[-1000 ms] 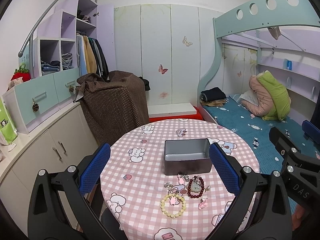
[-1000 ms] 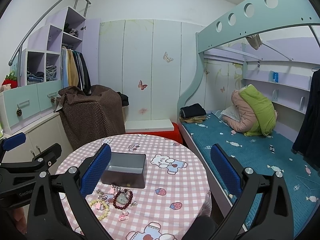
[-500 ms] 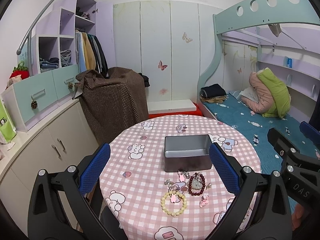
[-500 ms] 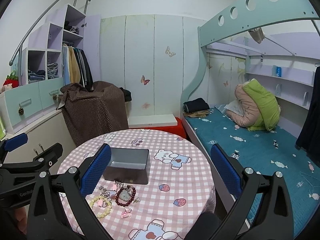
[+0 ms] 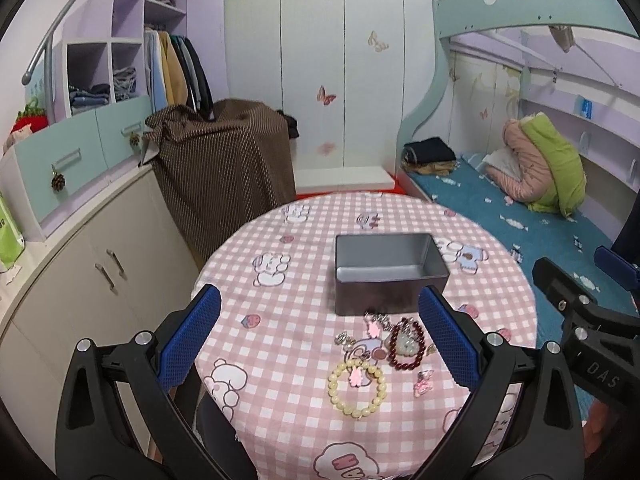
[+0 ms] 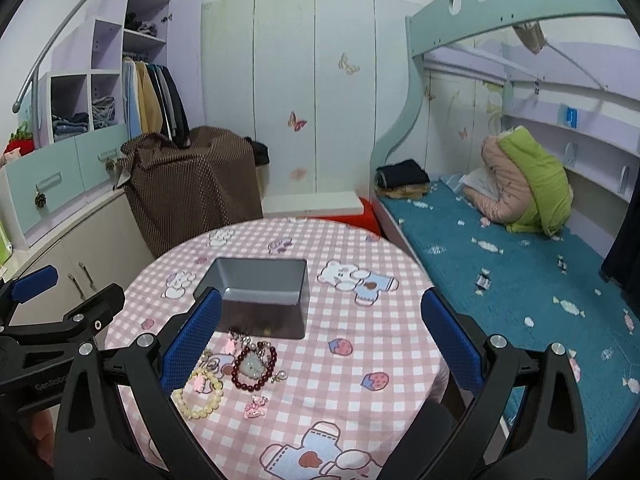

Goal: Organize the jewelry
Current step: 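Grasp the yellow bead bracelet with the left tool while the right tool grasps the red bead bracelet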

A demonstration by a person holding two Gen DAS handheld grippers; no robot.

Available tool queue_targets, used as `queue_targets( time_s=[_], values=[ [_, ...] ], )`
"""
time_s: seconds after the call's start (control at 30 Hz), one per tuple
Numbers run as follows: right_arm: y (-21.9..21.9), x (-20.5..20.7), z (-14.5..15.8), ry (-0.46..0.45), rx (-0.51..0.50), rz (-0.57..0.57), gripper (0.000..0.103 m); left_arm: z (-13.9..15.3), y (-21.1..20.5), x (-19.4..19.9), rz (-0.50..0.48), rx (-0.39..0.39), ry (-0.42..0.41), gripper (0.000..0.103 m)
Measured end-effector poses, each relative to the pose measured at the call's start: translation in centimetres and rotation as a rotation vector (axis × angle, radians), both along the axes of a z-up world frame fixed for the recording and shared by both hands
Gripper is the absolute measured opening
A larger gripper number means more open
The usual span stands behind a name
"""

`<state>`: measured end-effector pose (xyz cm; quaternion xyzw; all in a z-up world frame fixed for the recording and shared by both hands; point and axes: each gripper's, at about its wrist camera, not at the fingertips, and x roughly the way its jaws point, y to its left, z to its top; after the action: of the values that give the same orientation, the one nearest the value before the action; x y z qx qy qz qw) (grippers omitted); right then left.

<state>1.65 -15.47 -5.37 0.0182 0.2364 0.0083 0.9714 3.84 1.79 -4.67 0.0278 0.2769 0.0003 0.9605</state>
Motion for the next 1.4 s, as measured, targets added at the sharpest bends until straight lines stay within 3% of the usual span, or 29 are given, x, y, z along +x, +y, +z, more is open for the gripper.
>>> queue_targets(
  time_s=[0.7, 0.97, 1.1, 1.27, 1.33, 1.4],
  values=[
    [-1.2, 5.9, -8.5, 0.322, 0.034, -0.068, 0.096, -10.4, 2.0, 5.9, -0.067, -0.024, 0.345, 0.098],
    [-0.6, 7.1, -10.5, 0.39, 0.024, -0.052, 0.096, -13.3, 1.8, 6.9, -0.086, -0.005, 0.412, 0.097],
    [-0.3, 7.6, -11.0, 0.405, 0.021, -0.045, 0.096, -14.2, 1.8, 7.3, -0.105, -0.014, 0.445, 0.072],
    [0.0, 8.2, -11.7, 0.427, 0.019, -0.032, 0.096, -14.6, 2.0, 7.6, -0.111, -0.016, 0.432, 0.071],
    [0.2, 8.3, -11.9, 0.432, 0.015, -0.027, 0.096, -14.7, 2.1, 7.7, -0.105, -0.014, 0.439, 0.061],
    [0.3, 8.4, -12.0, 0.436, 0.015, -0.023, 0.096, -14.8, 2.4, 7.8, -0.114, -0.03, 0.457, 0.058]
  ],
)
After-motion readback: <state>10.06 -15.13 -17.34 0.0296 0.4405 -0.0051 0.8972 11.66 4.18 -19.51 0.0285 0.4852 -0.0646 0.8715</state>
